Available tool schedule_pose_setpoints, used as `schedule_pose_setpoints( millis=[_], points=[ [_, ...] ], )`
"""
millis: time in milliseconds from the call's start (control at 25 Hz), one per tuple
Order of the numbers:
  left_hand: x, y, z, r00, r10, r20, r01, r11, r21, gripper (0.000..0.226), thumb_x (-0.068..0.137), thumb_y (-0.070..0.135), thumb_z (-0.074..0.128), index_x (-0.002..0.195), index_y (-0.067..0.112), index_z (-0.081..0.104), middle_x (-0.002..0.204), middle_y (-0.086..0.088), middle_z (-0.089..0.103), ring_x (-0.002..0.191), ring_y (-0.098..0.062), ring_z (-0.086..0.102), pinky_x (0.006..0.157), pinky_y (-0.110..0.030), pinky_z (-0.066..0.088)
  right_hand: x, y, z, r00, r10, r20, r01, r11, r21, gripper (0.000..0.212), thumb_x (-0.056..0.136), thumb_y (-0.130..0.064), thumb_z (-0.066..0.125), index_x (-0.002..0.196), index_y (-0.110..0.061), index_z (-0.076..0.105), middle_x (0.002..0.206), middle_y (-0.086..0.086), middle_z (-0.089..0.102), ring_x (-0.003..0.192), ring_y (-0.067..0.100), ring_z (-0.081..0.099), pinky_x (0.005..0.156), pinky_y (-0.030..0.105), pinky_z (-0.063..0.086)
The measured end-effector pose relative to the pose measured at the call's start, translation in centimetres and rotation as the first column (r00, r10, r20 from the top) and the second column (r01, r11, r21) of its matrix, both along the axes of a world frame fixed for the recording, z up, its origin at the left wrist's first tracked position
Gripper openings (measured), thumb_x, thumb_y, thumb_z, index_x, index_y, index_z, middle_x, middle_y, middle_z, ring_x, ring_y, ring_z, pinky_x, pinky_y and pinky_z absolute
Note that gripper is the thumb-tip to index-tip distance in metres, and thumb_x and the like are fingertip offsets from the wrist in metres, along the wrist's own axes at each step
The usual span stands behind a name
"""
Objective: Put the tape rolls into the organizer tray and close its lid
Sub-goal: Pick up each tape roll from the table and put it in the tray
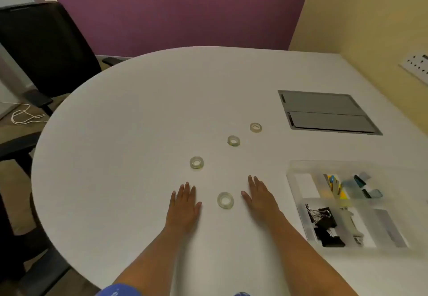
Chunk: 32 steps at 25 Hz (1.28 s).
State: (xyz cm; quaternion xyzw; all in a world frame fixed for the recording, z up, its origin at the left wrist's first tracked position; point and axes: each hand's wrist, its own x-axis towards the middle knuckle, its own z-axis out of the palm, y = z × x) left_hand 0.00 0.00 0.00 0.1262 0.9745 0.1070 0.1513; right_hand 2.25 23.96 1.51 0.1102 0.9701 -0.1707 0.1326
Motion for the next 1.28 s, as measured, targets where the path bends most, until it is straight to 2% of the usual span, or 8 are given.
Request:
schedule_pose_setpoints(
  millis=[120,280,560,720,800,960,1080,1280],
  points=[
    [0.3,-0.4,-0.3,0.997,0.014,0.074,-0.016,0.999,0.028,0.057,0.101,0.038,0.019,0.151,0.017,0.002,0.161,-0.005,-0.007,0.148,-0.019,-0.006,0.121,-0.036,-0.003,0.1,-0.6,0.0,1.0,-0.009,-0.017,0.009,1.0,-0.001,0.059,0.102,-0.043,0.028,0.153,-0.016,0.013,0.161,0.005,0.016,0.148,0.022,0.018,0.118,0.037,0.025],
    [1.0,-0.7,-0.6,0.997,0.005,0.076,-0.01,0.998,0.064,0.057,0.101,0.036,0.021,0.151,0.017,0.002,0.161,-0.004,-0.008,0.148,-0.018,-0.006,0.121,-0.035,0.0,0.3,-2.4,0.4,0.999,0.016,-0.029,-0.017,1.0,-0.023,0.055,0.101,-0.043,0.032,0.149,-0.017,0.027,0.153,0.004,0.031,0.14,0.023,0.03,0.111,0.037,0.033],
    [1.7,-0.7,-0.6,0.998,-0.019,0.062,0.016,0.999,0.043,0.058,0.101,0.035,0.022,0.151,0.015,0.0,0.16,-0.007,-0.009,0.148,-0.021,-0.006,0.121,-0.036,0.0,0.4,-5.9,0.3,0.993,0.117,-0.014,-0.116,0.993,0.031,0.063,0.094,-0.054,0.042,0.148,-0.026,0.026,0.15,-0.002,0.034,0.136,0.021,0.035,0.107,0.043,0.038],
    [1.9,-0.1,-0.4,0.998,-0.003,0.068,0.0,0.999,0.043,0.058,0.102,0.036,0.02,0.15,0.014,-0.003,0.16,-0.009,-0.012,0.148,-0.023,-0.009,0.122,-0.037,-0.001,0.2,-6.1,0.3,0.98,0.2,0.022,-0.201,0.973,0.111,0.053,0.094,-0.039,0.049,0.143,-0.029,0.033,0.148,-0.001,0.034,0.132,0.022,0.037,0.099,0.041,0.042],
    [2.0,0.6,-0.5,0.998,0.016,0.058,-0.018,0.999,0.03,0.059,0.102,0.037,0.019,0.15,0.014,-0.005,0.159,-0.01,-0.013,0.148,-0.024,-0.01,0.122,-0.037,-0.002,-0.2,-5.7,0.4,0.98,0.197,-0.003,-0.196,0.979,0.06,0.045,0.094,-0.029,0.051,0.137,-0.022,0.042,0.143,0.002,0.039,0.128,0.022,0.04,0.095,0.038,0.046],
    [2.2,3.1,-0.6,0.998,0.06,0.035,-0.06,0.998,0.012,0.06,0.101,0.038,0.017,0.149,0.013,-0.008,0.159,-0.013,-0.015,0.147,-0.026,-0.012,0.122,-0.039,-0.003,-1.0,-3.2,1.6,0.986,0.09,-0.143,-0.108,0.987,-0.119,0.041,0.092,-0.023,0.056,0.133,-0.019,0.048,0.138,0.003,0.043,0.126,0.021,0.043,0.09,0.034,0.049],
    [2.2,6.2,-0.5,0.997,0.075,0.036,-0.075,0.997,0.007,0.062,0.101,0.04,0.016,0.149,0.012,-0.01,0.158,-0.014,-0.016,0.147,-0.027,-0.014,0.122,-0.041,-0.004,-1.6,-0.3,3.4,0.96,0.017,-0.28,-0.072,0.98,-0.187,0.04,0.09,-0.022,0.061,0.13,-0.019,0.053,0.136,0.003,0.047,0.124,0.022,0.046,0.092,0.034,0.05],
    [2.2,12.0,-0.5,0.997,0.064,0.039,-0.065,0.998,0.023,0.063,0.1,0.042,0.017,0.149,0.012,-0.01,0.158,-0.015,-0.018,0.146,-0.029,-0.016,0.121,-0.043,-0.006,-2.3,6.5,6.8,0.887,-0.235,-0.397,0.081,0.926,-0.368,0.044,0.087,-0.011,0.065,0.128,-0.016,0.054,0.132,0.01,0.05,0.12,0.026,0.05,0.094,0.029,0.045]
  ],
)
